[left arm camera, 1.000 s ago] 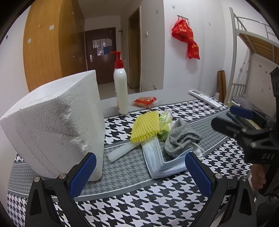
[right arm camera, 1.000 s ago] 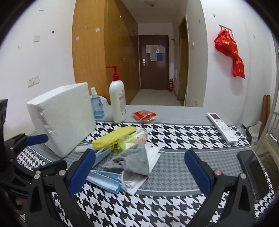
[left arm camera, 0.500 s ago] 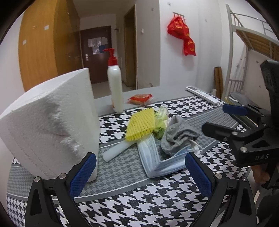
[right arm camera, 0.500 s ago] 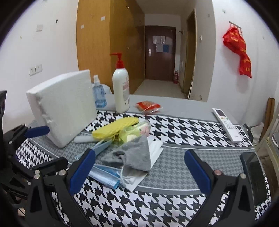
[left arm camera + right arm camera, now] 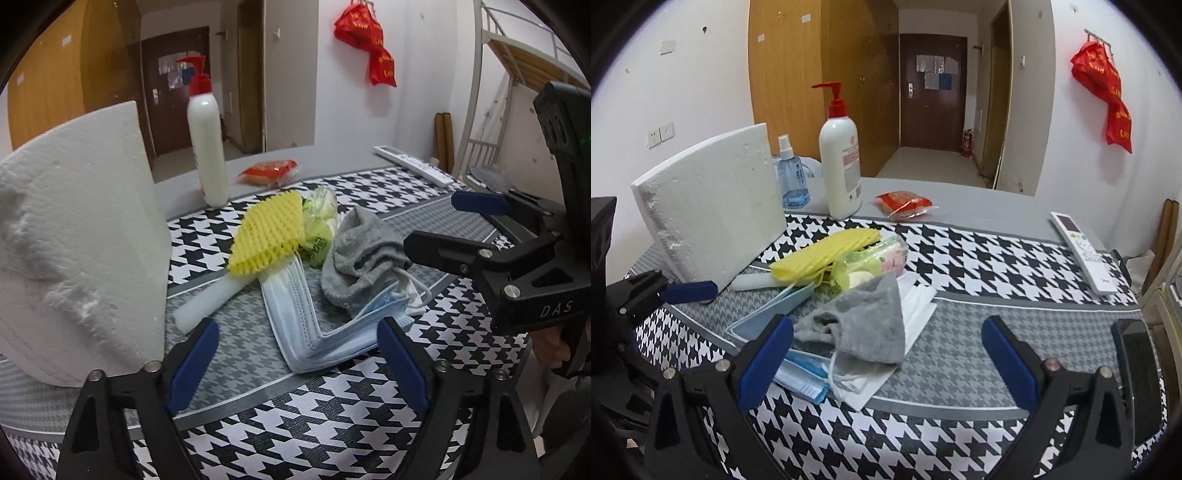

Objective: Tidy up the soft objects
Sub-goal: 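Grasp the blue face mask with the left gripper while the right gripper grasps the grey sock, then lift the blue mask with the left gripper while the right gripper lifts the grey sock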

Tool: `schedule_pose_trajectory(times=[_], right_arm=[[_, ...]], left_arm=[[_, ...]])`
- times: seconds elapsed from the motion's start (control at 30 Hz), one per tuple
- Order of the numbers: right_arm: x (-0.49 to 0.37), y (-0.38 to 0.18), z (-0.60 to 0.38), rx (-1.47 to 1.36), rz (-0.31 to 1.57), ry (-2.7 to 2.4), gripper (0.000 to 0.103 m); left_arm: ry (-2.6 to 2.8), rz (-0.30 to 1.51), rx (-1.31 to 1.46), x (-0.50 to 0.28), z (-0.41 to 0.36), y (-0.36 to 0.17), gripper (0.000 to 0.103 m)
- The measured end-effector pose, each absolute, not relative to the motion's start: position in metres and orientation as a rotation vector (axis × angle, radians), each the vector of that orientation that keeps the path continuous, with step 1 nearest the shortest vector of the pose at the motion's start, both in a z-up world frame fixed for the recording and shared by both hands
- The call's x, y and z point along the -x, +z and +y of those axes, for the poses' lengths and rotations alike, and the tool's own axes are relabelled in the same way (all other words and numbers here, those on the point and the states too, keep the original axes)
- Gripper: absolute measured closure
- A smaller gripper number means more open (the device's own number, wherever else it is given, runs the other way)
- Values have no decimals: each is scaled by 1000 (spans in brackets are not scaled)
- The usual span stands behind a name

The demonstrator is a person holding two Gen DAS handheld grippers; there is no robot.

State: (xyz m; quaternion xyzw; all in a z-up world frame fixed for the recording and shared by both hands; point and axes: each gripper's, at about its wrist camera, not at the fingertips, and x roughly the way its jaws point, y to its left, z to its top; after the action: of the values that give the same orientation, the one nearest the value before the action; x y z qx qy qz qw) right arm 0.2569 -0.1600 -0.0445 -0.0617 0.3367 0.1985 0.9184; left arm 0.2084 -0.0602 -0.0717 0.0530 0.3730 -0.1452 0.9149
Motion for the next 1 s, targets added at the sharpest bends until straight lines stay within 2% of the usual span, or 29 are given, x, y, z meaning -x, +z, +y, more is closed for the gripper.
schedule_pose_trajectory(times=[0.07, 0.3, 0.37, 0.43, 0.57, 0.83, 1.0], right_arm=[[-259, -46, -159, 130, 701, 412, 0], [-261, -48, -157, 132, 713, 426, 0], [-262, -50, -153, 144, 719, 429, 1], [-262, -51, -148, 161, 724, 437, 2], [-265, -55, -142, 181, 741, 443, 7], [-270, -60, -130, 217, 772, 455, 18], [-273, -64, -124, 228, 795, 481, 37]], left_arm=[[-309, 773, -101, -210, -61, -73, 23], [-346, 822, -104, -216, -67, -79, 48], [-349, 833, -103, -217, -67, -81, 51], [-359, 847, -99, -217, -67, -83, 64], [-373, 853, -102, -216, -67, -85, 78], [-407, 848, -51, -213, -56, -83, 79], [-421, 825, -36, -210, -54, -81, 79]])
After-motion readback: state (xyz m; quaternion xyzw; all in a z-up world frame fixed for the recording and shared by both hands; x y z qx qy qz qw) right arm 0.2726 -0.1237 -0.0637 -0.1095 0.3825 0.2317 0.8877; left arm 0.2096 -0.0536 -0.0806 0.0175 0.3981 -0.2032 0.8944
